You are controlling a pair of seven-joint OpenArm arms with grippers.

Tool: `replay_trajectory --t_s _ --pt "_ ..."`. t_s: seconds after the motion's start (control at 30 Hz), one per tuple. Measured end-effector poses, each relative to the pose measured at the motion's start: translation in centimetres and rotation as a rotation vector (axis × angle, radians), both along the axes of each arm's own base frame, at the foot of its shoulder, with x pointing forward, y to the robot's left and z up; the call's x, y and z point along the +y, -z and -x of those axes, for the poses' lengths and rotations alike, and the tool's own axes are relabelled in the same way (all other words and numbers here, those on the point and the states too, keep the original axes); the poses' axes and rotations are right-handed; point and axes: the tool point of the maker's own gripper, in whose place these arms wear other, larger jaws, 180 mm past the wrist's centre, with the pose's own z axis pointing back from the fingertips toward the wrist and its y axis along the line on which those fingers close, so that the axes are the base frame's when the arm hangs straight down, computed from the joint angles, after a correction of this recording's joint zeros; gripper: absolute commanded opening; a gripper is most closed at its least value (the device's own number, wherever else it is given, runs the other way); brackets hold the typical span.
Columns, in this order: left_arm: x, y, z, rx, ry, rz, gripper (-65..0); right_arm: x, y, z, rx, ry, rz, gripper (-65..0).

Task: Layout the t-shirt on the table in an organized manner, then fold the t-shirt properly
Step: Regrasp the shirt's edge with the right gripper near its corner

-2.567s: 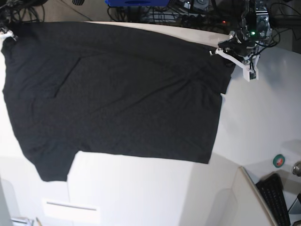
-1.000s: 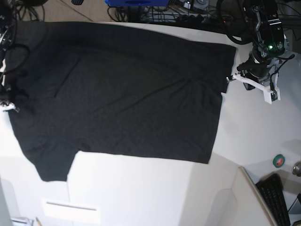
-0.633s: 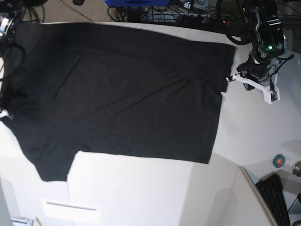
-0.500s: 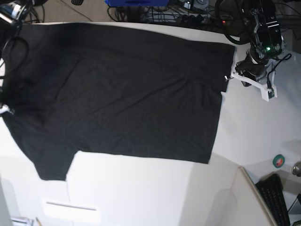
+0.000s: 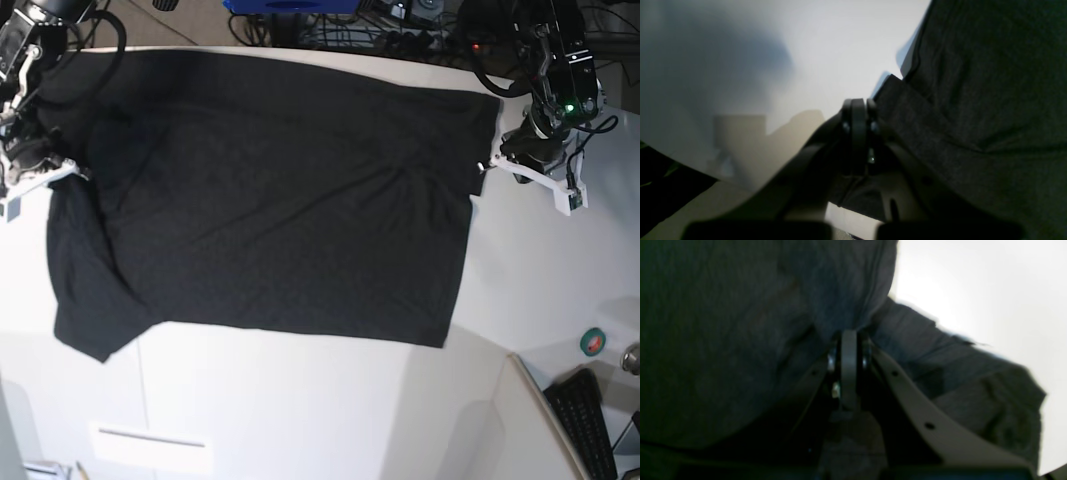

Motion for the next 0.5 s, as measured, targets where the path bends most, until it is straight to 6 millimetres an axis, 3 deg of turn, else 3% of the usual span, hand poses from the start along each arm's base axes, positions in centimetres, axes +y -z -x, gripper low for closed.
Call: replay_trajectory --t_s 0.07,0.13,0.17,0.2,0.33,0.4,0.5 --pt "0.0 0.0 0.0 0.000 0.000 -0.001 -65.0 0.4 0.6 0.9 0.055 -0.009 -0.019 -61.8" --pt "0.0 0.0 0.0 0.000 0.000 -0.001 -65.0 0.6 0.8 1.3 0.090 -0.018 -0.028 -40.7" --pt "0.0 0.0 0.0 0.000 0.000 -0.001 -65.0 0.6 0.6 0.9 0.080 -0.016 -0.028 -32.1" --pt "0.0 0.0 0.0 0.000 0.000 -0.001 -65.0 0.3 0.2 0.0 0.052 -0.013 -0.017 -27.5" --pt "0.1 -0.1 -0.1 -0.001 0.001 -0.004 -65.0 -2.2 -2.4 -5.8 -0.132 0.011 0.028 -26.6" --pt "0.1 -0.1 -0.2 -0.004 0.001 -0.002 -65.0 -3.9 -2.1 -8.0 -0.130 0.027 0.011 -26.6" --pt "0.1 -0.2 -0.4 -0.009 0.001 -0.005 -65.0 -6.3 -0.1 -10.3 -0.081 0.070 -0.051 -26.6"
